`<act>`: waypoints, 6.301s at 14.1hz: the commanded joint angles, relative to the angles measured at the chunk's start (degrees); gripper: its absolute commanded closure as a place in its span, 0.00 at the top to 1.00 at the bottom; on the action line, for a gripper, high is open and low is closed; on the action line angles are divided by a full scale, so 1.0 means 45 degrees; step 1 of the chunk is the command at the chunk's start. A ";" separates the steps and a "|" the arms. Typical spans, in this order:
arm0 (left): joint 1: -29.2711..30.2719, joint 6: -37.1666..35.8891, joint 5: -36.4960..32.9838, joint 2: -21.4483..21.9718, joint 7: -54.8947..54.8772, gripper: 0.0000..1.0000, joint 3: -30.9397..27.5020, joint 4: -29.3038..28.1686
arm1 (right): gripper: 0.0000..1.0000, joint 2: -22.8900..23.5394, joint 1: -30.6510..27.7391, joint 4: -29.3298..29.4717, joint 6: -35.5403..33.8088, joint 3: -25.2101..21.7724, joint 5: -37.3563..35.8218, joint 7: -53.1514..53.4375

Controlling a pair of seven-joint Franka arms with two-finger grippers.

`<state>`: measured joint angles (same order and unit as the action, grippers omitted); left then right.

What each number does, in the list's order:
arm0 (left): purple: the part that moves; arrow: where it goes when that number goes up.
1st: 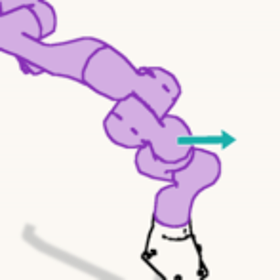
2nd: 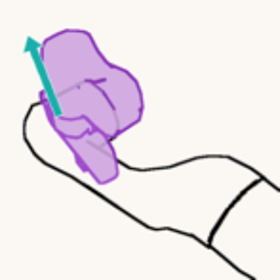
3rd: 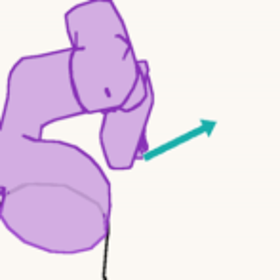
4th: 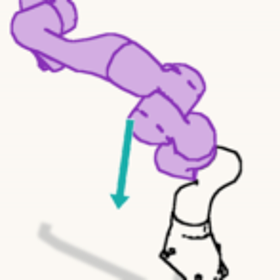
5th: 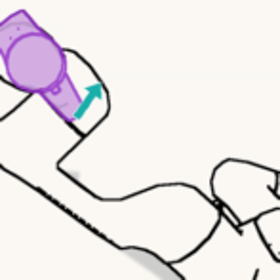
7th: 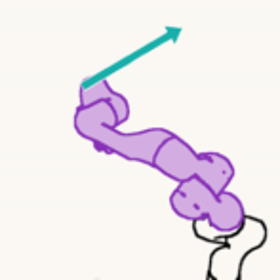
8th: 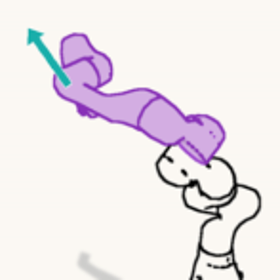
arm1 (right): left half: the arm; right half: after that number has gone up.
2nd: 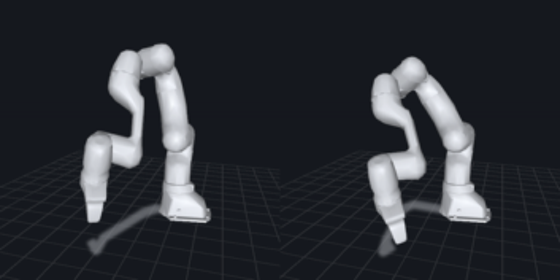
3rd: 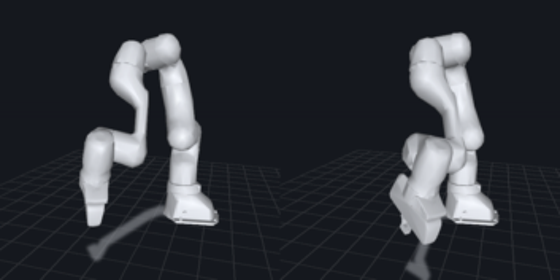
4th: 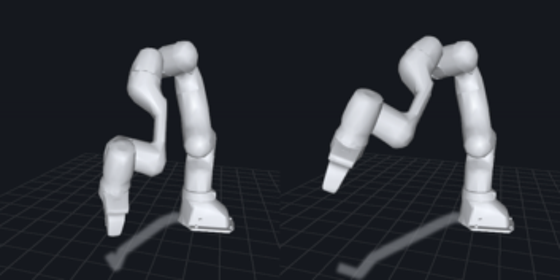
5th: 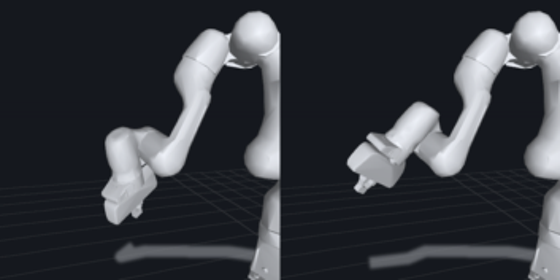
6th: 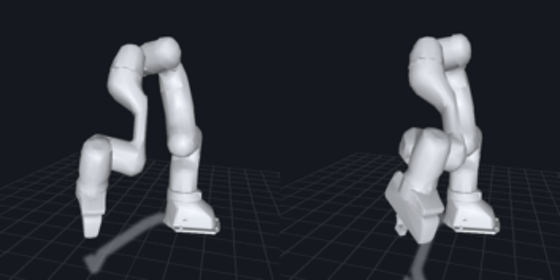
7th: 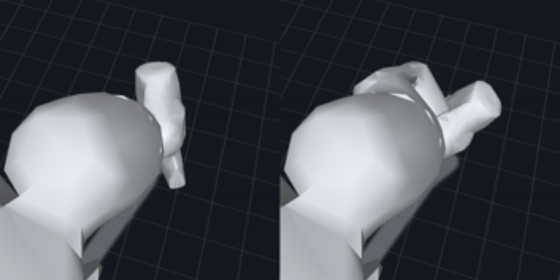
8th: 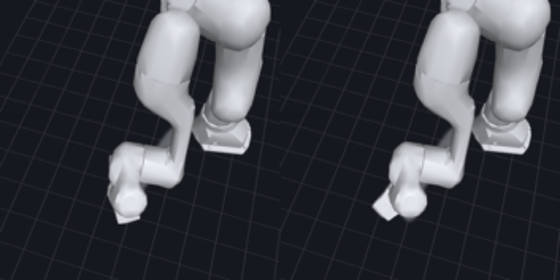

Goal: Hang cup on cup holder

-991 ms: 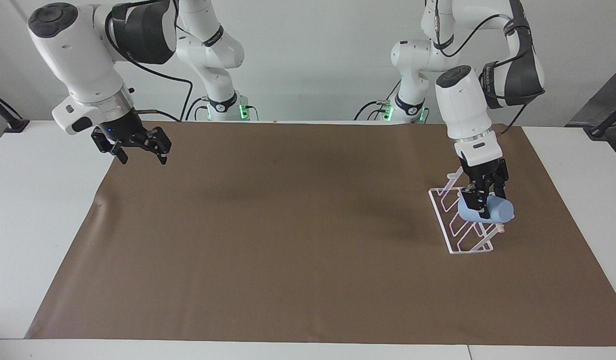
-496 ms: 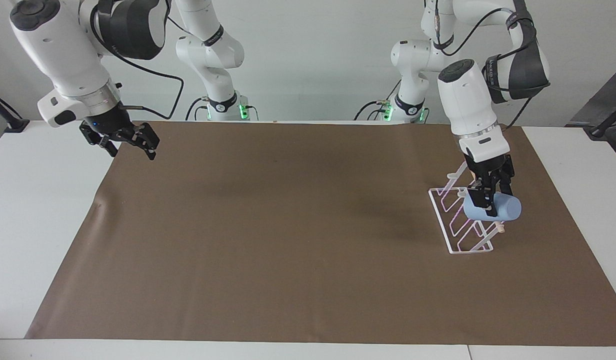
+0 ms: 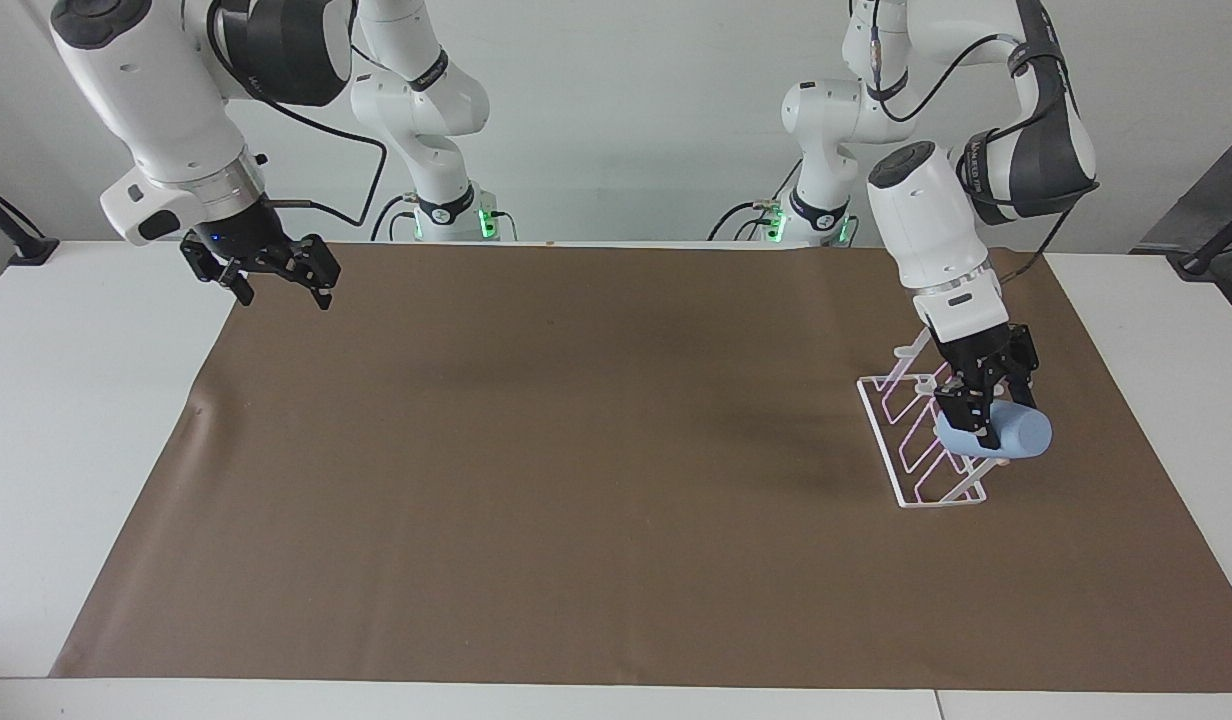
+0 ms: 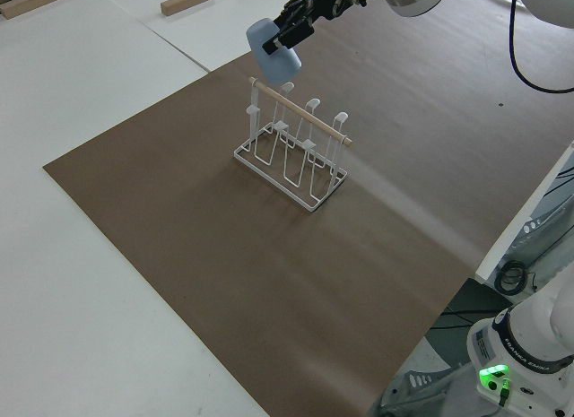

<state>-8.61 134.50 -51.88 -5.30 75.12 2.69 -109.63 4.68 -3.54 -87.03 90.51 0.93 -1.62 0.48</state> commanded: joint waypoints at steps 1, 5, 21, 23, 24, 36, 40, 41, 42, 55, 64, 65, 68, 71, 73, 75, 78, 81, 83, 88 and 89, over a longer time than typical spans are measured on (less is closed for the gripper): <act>0.0136 0.0522 -0.0365 0.0182 0.0278 0.00 0.0046 -0.0481 | 1.00 -0.0279 0.0083 -0.0307 -0.0134 -0.0129 -0.0109 0.0031; 0.0078 0.0522 -0.0365 0.0376 0.0746 0.00 0.0046 -0.0889 | 1.00 -0.0260 0.0103 -0.0327 -0.0095 -0.0149 -0.0109 0.0089; 0.0175 0.1401 -0.0443 0.0905 0.1412 0.90 0.0046 -0.2317 | 1.00 -0.0162 -0.0307 -0.0366 0.1524 -0.0149 0.0145 0.0245; 0.0175 0.1382 -0.0443 0.0885 0.1392 1.00 0.0046 -0.2221 | 1.00 -0.0123 -0.0346 -0.0327 0.1662 -0.0149 0.0165 0.0226; 0.0175 0.1362 -0.0424 0.0866 0.1373 1.00 0.0046 -0.2123 | 1.00 -0.0123 -0.0346 -0.0346 0.1702 -0.0149 0.0165 0.0226; 0.1091 0.2554 0.3945 0.0572 -0.3950 1.00 0.0085 -0.1107 | 1.00 -0.0162 -0.0249 -0.0425 0.1663 -0.0129 0.0575 0.0190; 0.1229 0.2087 0.6973 0.0709 -0.7468 1.00 0.0085 -0.0796 | 1.00 -0.0201 -0.0268 -0.0483 0.1566 -0.0129 0.0595 0.0031; 0.1249 0.1524 0.7192 0.0748 -0.8074 1.00 0.0085 -0.0581 | 1.00 -0.0201 -0.0268 -0.0483 0.1527 -0.0129 0.0595 0.0050; 0.1250 0.0919 0.7387 0.0806 -0.8757 1.00 0.0105 -0.0424 | 1.00 -0.0201 -0.0384 -0.0483 0.1488 -0.0148 0.0575 0.0031; 0.1250 -0.7736 1.0942 0.1744 -1.6107 1.00 -0.0052 0.2681 | 1.00 -0.0220 -0.0444 -0.0483 0.1487 -0.0012 0.0614 0.0109; 0.1269 -0.9693 1.0963 0.1861 -1.6596 1.00 0.0123 0.3483 | 1.00 -0.0220 -0.0464 -0.0503 0.1487 -0.0012 0.0614 0.0109; 0.1288 -0.9693 1.0925 0.1862 -1.6635 1.00 0.0163 0.3503 | 1.00 -0.0220 -0.0464 -0.0484 0.1487 -0.0012 0.0614 0.0109; 0.2125 -0.9849 1.1273 0.1705 -1.6655 1.00 0.0706 0.4184 | 1.00 -0.0220 -0.0464 -0.0483 0.1487 -0.0012 0.0614 0.0128; 0.2812 -1.0450 1.2056 0.1608 -1.6635 1.00 0.0945 0.4303 | 1.00 -0.0220 -0.0464 -0.0503 0.1487 -0.0012 0.0614 0.0109; 0.2793 -1.0727 1.1960 0.1588 -1.6655 1.00 0.0984 0.4615 | 1.00 -0.0220 -0.0444 -0.0483 0.1487 -0.0012 0.0614 0.0109; 0.2734 -1.0845 1.1959 0.1607 -1.6674 1.00 0.1003 0.4617 | 1.00 -0.0220 -0.0464 -0.0503 0.1487 -0.0012 0.0633 0.0109; 0.2714 -1.0844 1.1959 0.1744 -1.7474 1.00 0.0964 0.4460 | 1.00 -0.0220 -0.0464 -0.0484 0.1487 -0.0012 0.0614 0.0109; 0.2675 -1.0631 1.1979 0.1803 -1.7378 1.00 0.0984 0.4304 | 1.00 -0.0220 -0.0464 -0.0484 0.1487 -0.0012 0.0614 0.0128; 0.2656 -1.0630 1.1979 0.1803 -1.7358 1.00 0.0984 0.4323 | 1.00 -0.0220 -0.0464 -0.0483 0.1487 -0.0012 0.0614 0.0109; 0.2656 -1.0689 1.1979 0.1803 -1.7338 1.00 0.1003 0.4284 | 1.00 -0.0220 -0.0464 -0.0483 0.1487 -0.0012 0.0614 0.0128; 0.2656 -1.0669 1.1979 0.1822 -1.7358 1.00 0.1003 0.4284 | 1.00 -0.0220 -0.0464 -0.0503 0.1487 -0.0012 0.0614 0.0128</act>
<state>2.95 87.40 1.25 2.84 -2.28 6.97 -90.76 4.67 -4.92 -88.09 97.05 0.53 -0.15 2.03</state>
